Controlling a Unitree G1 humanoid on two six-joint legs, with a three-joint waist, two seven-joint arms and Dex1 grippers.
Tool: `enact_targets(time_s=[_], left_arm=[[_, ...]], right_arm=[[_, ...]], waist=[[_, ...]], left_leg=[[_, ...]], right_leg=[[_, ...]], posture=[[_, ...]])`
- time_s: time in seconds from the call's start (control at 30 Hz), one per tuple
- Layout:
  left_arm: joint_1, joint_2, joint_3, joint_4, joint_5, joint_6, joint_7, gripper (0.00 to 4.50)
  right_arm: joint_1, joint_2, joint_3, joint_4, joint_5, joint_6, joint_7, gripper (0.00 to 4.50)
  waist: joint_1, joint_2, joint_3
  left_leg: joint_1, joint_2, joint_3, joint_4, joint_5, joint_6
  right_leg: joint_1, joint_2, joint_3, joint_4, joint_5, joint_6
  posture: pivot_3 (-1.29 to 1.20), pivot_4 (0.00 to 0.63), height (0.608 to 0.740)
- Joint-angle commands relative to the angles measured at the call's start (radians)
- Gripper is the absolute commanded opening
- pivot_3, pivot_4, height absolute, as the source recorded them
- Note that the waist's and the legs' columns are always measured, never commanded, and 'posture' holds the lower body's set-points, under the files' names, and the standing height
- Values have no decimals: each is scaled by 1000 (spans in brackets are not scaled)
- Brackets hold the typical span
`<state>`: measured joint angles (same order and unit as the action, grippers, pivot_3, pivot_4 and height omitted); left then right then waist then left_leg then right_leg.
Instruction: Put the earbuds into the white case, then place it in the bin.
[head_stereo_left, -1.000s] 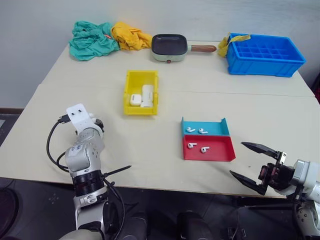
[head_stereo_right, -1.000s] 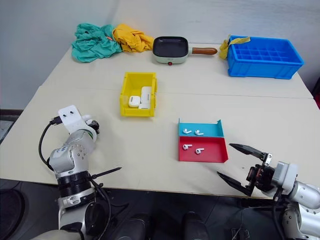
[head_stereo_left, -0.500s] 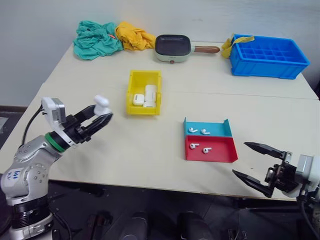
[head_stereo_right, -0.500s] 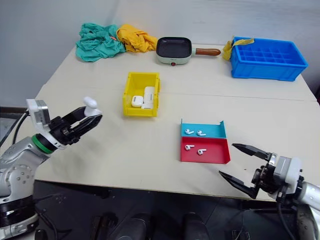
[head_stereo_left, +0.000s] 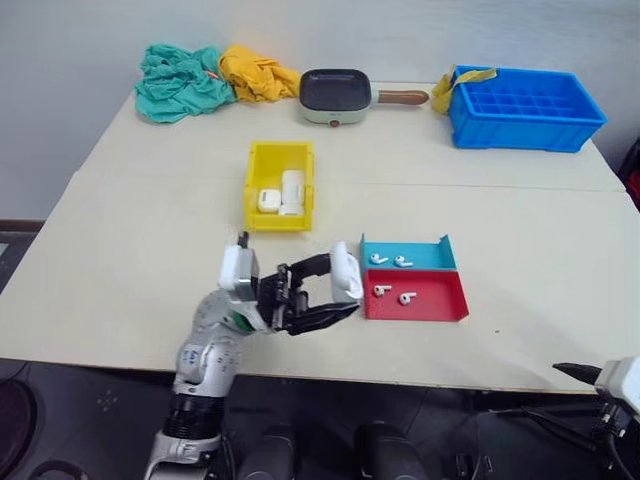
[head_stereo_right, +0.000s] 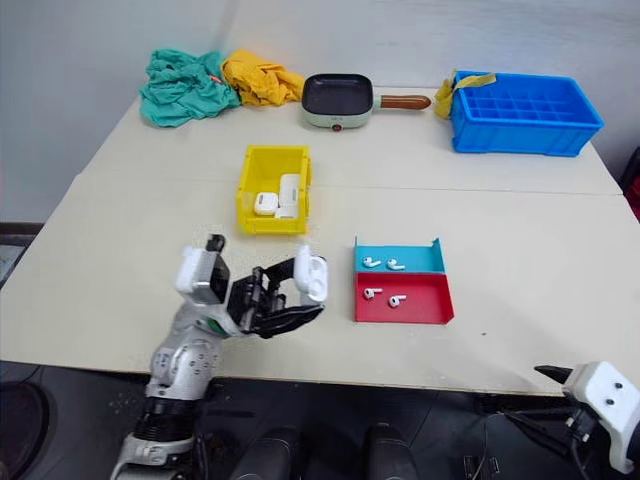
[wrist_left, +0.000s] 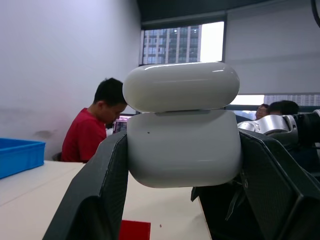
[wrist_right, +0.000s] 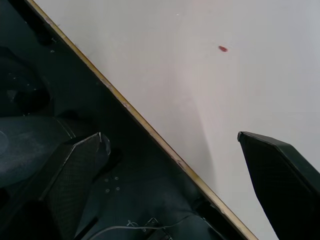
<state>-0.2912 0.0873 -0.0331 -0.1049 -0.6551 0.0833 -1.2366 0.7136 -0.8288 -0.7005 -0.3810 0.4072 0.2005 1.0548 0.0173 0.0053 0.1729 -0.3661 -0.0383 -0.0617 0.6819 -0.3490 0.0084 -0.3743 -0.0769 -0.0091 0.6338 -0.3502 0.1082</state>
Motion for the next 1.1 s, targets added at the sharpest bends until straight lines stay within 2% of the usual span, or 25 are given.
enact_targets(time_s=[0.03,0.2,0.3,0.43,0.57,0.63,0.77,1.1], left_arm=[[-7,-10,-16,-4,-22,-29,-15,2796],[15,-5,-29,-2,-58,-2,-39,2796],[22,-12,-26,9,-56,-8,-28,2796],[35,-13,-31,10,-51,-6,-14,2796],[47,-14,-35,10,-37,-19,9,2796],[52,-15,-28,17,-37,-29,15,2796],[59,-4,-20,24,-40,-35,13,2796],[72,7,-13,17,-30,-61,43,2796]], right_arm=[[-62,-82,-65,-105,91,106,23,4500],[-283,-295,23,-254,208,365,-26,4500],[-442,-408,142,-301,266,478,-67,4500],[-681,-473,360,-302,278,561,-128,3591],[-912,-455,607,-278,205,603,-142,2171],[-1040,-419,759,-246,114,590,-129,2171],[-1209,-356,960,-174,-37,553,-79,2171],[-1357,-273,1136,-19,-244,461,60,2171]], waist=[[-5,1,0],[-1,1,0],[10,1,0],[22,0,0],[19,0,0],[13,0,0],[5,0,0],[5,0,0]], left_leg=[[0,0,1,0,0,0],[1,0,1,1,0,0],[-1,0,-2,1,0,0],[-4,-1,-5,1,0,0],[-6,-1,-5,1,0,1],[-6,-1,-5,1,0,1],[-6,-1,-5,1,0,0],[-6,-1,-5,0,0,0]], right_leg=[[0,0,1,0,0,0],[0,0,1,2,0,0],[-1,0,-1,2,0,0],[-2,-2,-4,-2,0,1],[-2,-2,-4,-5,1,2],[-2,-2,-4,-6,1,2],[-2,-2,-4,-5,1,2],[-3,-2,-4,-5,1,2]], posture=[[0,150,740],[0,150,740],[0,150,740],[0,150,740],[0,150,740],[0,150,740],[0,150,740],[0,150,740]])
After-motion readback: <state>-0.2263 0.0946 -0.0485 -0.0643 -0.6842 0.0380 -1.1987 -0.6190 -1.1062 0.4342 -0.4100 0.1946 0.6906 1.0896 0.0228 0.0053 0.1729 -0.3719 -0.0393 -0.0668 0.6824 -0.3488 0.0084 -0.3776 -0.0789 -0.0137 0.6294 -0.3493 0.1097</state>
